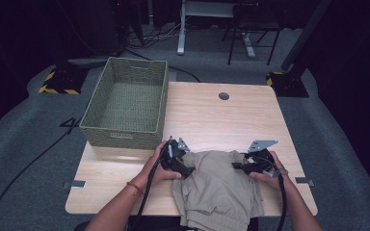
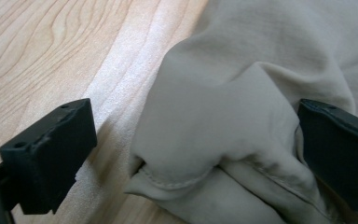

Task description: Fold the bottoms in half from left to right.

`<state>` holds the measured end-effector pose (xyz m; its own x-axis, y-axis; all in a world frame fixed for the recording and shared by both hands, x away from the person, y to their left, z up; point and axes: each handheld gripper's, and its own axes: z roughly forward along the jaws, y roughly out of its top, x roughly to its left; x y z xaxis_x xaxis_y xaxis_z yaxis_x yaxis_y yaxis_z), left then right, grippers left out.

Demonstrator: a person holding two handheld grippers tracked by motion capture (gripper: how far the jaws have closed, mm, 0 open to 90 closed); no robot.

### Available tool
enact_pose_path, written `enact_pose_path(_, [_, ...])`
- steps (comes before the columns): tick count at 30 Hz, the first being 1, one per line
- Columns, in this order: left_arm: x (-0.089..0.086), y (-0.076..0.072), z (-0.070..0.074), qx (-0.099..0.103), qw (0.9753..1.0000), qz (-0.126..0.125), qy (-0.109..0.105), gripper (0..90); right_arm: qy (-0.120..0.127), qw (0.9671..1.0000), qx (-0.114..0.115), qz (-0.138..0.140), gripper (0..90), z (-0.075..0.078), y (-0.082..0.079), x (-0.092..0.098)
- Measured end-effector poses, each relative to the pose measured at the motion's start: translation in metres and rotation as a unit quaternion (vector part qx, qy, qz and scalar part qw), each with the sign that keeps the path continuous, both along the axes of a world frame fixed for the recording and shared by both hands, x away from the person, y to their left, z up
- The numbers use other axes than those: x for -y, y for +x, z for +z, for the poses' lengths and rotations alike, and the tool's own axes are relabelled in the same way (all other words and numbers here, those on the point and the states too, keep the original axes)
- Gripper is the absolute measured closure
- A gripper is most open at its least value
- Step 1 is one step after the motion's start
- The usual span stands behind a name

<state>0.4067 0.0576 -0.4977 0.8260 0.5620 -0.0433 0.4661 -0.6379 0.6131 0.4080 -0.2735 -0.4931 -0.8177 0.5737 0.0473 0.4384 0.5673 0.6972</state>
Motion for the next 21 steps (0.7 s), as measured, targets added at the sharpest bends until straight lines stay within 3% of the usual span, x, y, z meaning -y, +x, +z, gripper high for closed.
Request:
enact_pose_path(2, [0.000, -0.004, 0.000, 0.007, 0.9999, -0.010, -0.011, 5.9, 0.001, 1.0000, 0.001, -0.001, 57.8, 0.000, -0.002, -0.002])
enact_pose_path(7, [0.000, -0.012, 0.003, 0.015, 0.9983, -0.046, -0.032, 35.3, -0.001, 0.9999, 0.015, -0.003, 67.0, 0.001, -0.006, -0.003])
enact_pose_path(10, [-0.001, -0.013, 0.003, 0.012, 0.9971, -0.061, -0.045, 54.1, 0.004, 0.9998, 0.018, -0.006, 71.1, 0.000, -0.007, -0.002])
enact_pose_path(13, [-0.002, -0.012, 0.003, 0.004, 0.9965, -0.065, -0.052, 65.8, 0.012, 0.9997, 0.018, -0.009, 74.1, -0.001, -0.006, 0.000])
enact_pose_path(16, [0.000, -0.014, 0.003, 0.005, 0.9962, -0.071, -0.050, 73.3, 0.013, 0.9996, 0.024, -0.009, 76.2, 0.000, -0.007, 0.001])
enact_pose_path(21, [0.002, -0.015, 0.003, 0.013, 0.9963, -0.071, -0.046, 76.8, 0.017, 0.9992, 0.036, -0.009, 77.9, 0.004, -0.009, 0.003])
